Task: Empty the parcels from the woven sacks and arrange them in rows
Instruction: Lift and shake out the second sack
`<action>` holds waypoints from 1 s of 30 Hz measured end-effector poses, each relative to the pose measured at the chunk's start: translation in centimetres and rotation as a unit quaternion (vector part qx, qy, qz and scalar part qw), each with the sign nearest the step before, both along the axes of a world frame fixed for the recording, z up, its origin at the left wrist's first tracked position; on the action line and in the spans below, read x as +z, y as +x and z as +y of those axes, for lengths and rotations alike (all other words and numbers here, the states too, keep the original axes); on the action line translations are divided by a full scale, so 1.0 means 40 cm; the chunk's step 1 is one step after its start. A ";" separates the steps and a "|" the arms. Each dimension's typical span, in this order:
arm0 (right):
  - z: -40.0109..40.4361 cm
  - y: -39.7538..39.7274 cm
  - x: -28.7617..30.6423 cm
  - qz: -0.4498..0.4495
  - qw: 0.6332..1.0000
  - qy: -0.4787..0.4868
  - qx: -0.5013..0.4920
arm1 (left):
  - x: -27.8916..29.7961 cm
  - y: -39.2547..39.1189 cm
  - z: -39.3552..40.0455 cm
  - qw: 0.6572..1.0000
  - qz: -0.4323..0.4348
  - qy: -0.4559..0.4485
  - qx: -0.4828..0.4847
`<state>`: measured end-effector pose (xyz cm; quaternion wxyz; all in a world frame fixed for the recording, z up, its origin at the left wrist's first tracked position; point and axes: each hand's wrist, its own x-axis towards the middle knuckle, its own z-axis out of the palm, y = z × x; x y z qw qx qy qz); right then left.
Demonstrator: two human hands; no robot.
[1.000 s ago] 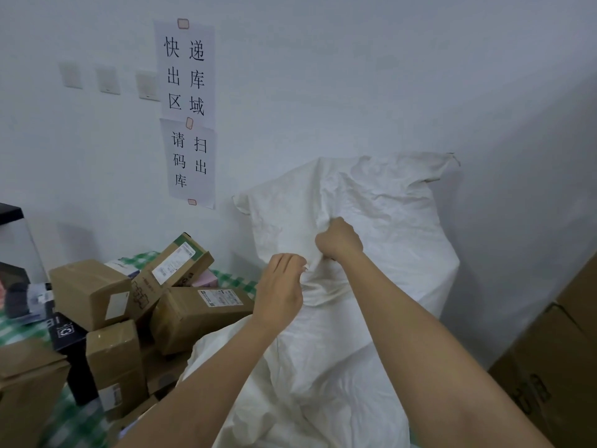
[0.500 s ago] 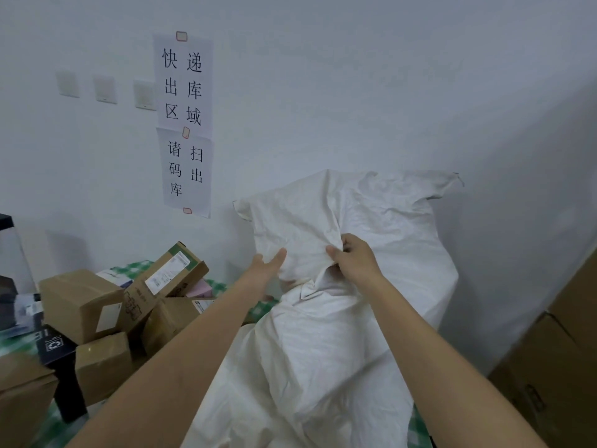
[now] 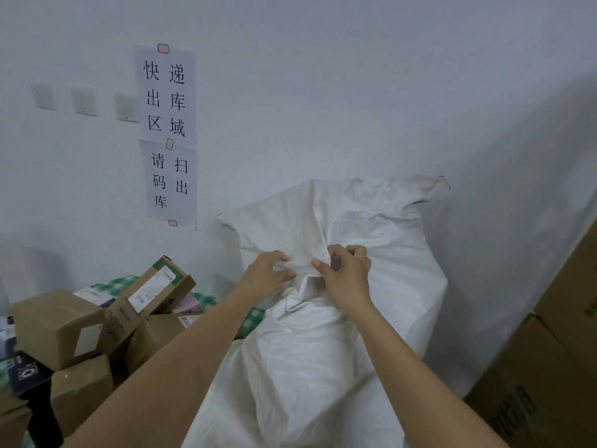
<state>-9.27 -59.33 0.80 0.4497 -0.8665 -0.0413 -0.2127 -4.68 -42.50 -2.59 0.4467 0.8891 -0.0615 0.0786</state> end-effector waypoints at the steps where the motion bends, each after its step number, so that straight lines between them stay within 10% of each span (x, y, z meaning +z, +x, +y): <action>1: -0.002 -0.002 -0.001 0.000 1.000 0.000 0.006 | 0.000 -0.002 -0.006 0.999 -0.028 0.024 0.008; 5: 0.002 -0.012 0.003 -0.008 1.000 -0.007 0.021 | 0.012 -0.015 -0.024 0.986 -0.114 0.113 0.041; 10: -0.007 0.001 0.004 -0.138 0.963 -0.186 -0.136 | 0.060 -0.005 -0.018 0.990 -0.099 -0.085 0.061; 18: -0.054 0.047 0.063 -0.143 0.957 -0.248 -0.050 | 0.100 -0.007 -0.044 0.982 -0.090 -0.157 0.058; 23: -0.083 0.050 0.131 0.048 0.972 -0.194 0.120 | 0.110 -0.008 -0.026 0.992 -0.054 -0.106 0.033; 30: -0.071 0.057 0.208 0.184 0.841 -0.508 0.017 | 0.136 0.000 -0.023 0.998 -0.010 -0.059 -0.016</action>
